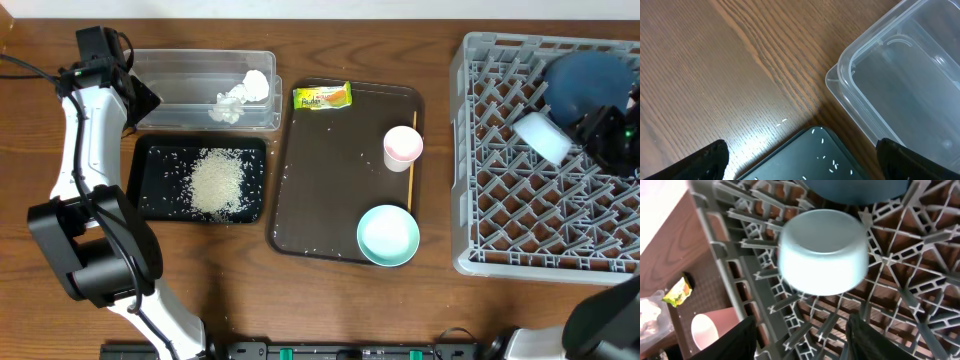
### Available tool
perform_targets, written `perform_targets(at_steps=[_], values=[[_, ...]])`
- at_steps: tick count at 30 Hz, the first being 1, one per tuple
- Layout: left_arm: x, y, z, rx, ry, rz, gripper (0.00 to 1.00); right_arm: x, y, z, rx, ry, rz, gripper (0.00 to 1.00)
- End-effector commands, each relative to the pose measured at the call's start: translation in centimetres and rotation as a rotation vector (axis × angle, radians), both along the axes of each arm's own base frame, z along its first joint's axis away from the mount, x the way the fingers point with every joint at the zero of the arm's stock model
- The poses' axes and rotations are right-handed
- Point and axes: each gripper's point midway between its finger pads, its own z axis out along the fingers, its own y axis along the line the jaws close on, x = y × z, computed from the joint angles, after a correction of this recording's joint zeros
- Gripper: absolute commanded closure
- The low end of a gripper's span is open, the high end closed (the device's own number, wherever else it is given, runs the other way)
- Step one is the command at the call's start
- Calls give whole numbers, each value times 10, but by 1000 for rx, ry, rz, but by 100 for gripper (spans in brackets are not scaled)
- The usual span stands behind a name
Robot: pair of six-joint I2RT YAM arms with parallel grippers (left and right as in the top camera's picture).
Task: Sort waste into correct bins and load items into the dishwasher rack
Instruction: 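Set the light-blue bowl down in the rack and release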
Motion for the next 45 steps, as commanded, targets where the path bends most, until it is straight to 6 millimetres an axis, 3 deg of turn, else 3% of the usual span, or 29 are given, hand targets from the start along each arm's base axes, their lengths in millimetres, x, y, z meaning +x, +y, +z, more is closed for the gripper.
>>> perform_targets(at_steps=[1,3,5,10,13,20,24,29,35,39,45], values=[[-1,1,-4,0,8,12,4,3,19,11,-29,-18,34,45],[-1,1,-4,0,8,12,4,7,23,12,-74,-23,45,45],[-1,1,-4,-1,8,12,4,13,15,10,-153,-13,2,51],[-1,1,-4,-1,8,12,4,28,-31,-1,-343,27,-195,88],[-1,1,-4,0,8,12,4,47,-41,-16,-354,11,-205,99],[-1,1,-4,0,8,12,4,63,-44,-62,-334,75,-189,99],[-1,1,-4,0,8,12,4,60,-28,-74,-258,104,-133,99],[-1,1,-4,-1,8,12,4,64,5,-69,-120,58,1,99],[-1,1,-4,0,8,12,4,53,37,-70,40,78,81,98],[-1,1,-4,-1,8,12,4,52,65,-54,148,13,207,99],[-1,1,-4,-1,8,12,4,41,63,-17,87,-46,192,99]])
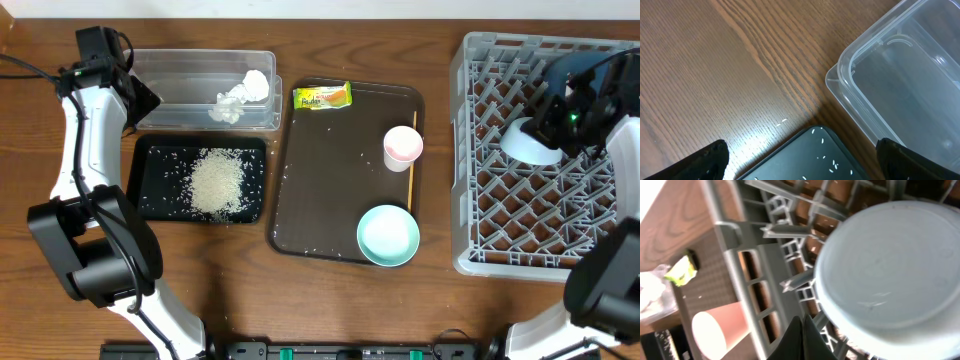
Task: Sort waste into correct bins and load items into the dishwasher rack
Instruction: 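Set the light-blue bowl down in the rack and release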
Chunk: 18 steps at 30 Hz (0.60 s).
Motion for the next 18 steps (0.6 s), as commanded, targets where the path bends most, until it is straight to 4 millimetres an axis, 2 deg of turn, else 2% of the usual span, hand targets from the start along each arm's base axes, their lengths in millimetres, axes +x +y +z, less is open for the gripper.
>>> perform_targets(at_steps=[1,5,9,18], values=[[-1,1,-4,0,8,12,4,-6,3,46,-46,-112,9,99],[-1,1,-4,0,8,12,4,-9,-31,63,-244,-137,-101,98],[-1,1,-4,0,8,12,4,-2,-45,58,-305,-134,-133,98],[-1,1,-4,0,8,12,4,12,-53,-11,-283,4,-110,99]])
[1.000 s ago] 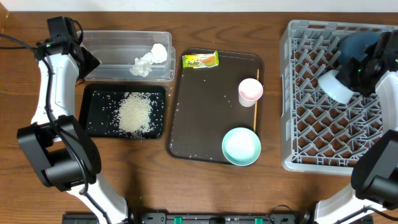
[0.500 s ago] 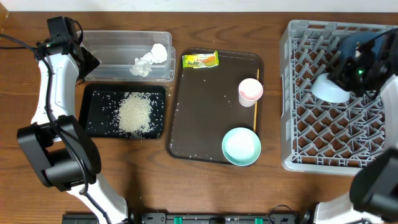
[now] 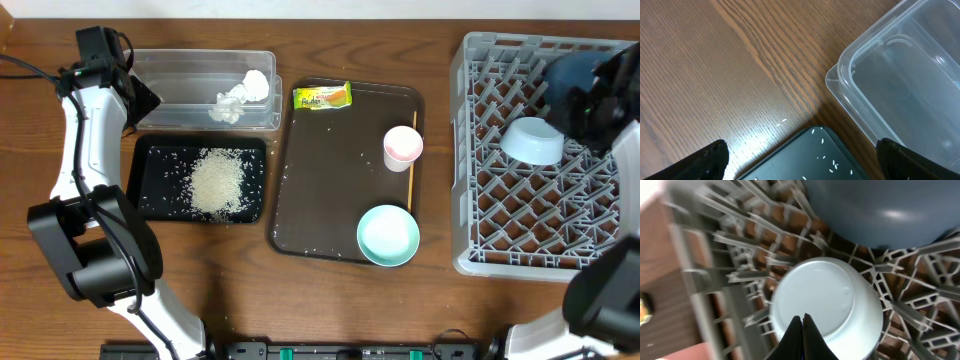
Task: Sort waste into correct bins and load items into the dishwasher rack
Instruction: 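Set the light-blue bowl down in the rack and release, then reach the right gripper to the pink cup and grasp its rim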
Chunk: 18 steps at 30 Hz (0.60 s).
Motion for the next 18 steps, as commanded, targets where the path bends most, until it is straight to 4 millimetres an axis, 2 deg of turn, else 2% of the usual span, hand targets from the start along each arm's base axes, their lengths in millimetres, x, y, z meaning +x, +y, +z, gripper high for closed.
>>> perform_targets(at_steps=[1,5,10,14,18], values=[[-1,1,-4,0,8,12,4,1,-3,-28,-4,65,-5,99],[-1,1,-4,0,8,12,4,-7,-1,-37,14,115,-5,99],[-1,1,-4,0,8,12,4,-29,7,-28,31,167,-5,99],[-1,1,-4,0,8,12,4,-48,14,-15,45,198,-4,99],[-1,1,-4,0,8,12,4,-52,27,14,58,128,24,99]])
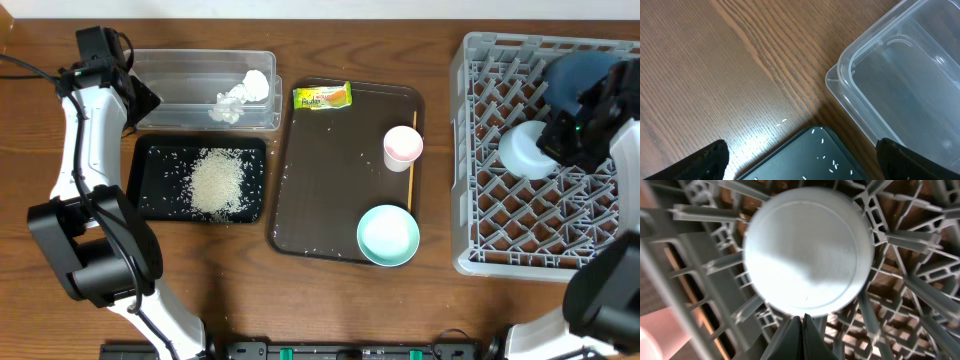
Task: Sort waste into correct bins and load items into the dishwasher rack
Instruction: 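Reach the right gripper to the pink cup and grasp its rim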
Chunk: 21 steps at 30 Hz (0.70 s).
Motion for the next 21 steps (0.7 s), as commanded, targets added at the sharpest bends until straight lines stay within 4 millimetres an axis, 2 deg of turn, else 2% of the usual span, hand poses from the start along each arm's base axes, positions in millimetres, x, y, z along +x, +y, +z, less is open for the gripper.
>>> perform_targets(at_steps=[1,2,4,6,8,11,13,15,18,21], values=[[-1,1,-4,0,8,12,4,1,17,41,7,-119,39,99],[-1,1,-4,-1,8,12,4,3,26,54,20,-167,71,99],[-1,1,-4,0,8,12,4,8,49,78,51,-267,170,90],[-1,1,-4,0,8,12,4,12,82,104,89,-379,297,50],[-1,1,-4,0,8,12,4,17,110,122,97,-453,382,25],[-1,1,-4,0,8,12,4,21,154,132,91,-510,518,23],[-1,1,-4,-1,8,12,4,21,186,129,86,-513,609,23],[-1,1,-4,-1,8,12,4,19,211,120,42,-489,665,23],[-1,1,-4,0,8,12,4,24,237,103,-46,-455,691,23],[-1,1,-4,0,8,12,4,25,262,84,-96,-421,733,27]])
